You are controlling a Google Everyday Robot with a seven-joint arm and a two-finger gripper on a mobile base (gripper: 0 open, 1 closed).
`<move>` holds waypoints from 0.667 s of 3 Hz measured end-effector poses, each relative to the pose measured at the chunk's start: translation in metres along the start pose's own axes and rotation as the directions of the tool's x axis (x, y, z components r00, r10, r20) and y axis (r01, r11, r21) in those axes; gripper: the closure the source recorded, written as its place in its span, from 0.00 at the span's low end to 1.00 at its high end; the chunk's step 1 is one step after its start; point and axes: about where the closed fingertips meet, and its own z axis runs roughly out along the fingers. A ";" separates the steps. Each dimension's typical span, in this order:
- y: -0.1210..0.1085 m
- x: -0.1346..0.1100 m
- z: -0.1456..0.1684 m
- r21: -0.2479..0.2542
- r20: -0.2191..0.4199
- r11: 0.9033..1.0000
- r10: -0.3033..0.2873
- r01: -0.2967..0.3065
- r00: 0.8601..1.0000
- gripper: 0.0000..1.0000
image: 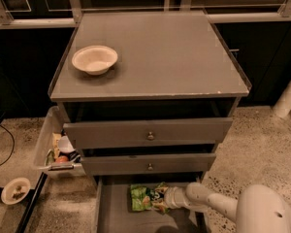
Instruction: Pick green rice chip bag from bottom drawer and place on counter
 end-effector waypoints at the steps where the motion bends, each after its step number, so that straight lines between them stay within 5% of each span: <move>1: 0.001 -0.001 0.000 -0.002 0.001 1.000 -0.004 0.004 1.000 1.00; 2: 0.005 -0.011 -0.013 -0.005 0.020 1.000 -0.028 0.028 0.999 1.00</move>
Offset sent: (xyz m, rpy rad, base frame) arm -0.0155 -0.0050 0.0404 0.0229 -0.0539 0.0522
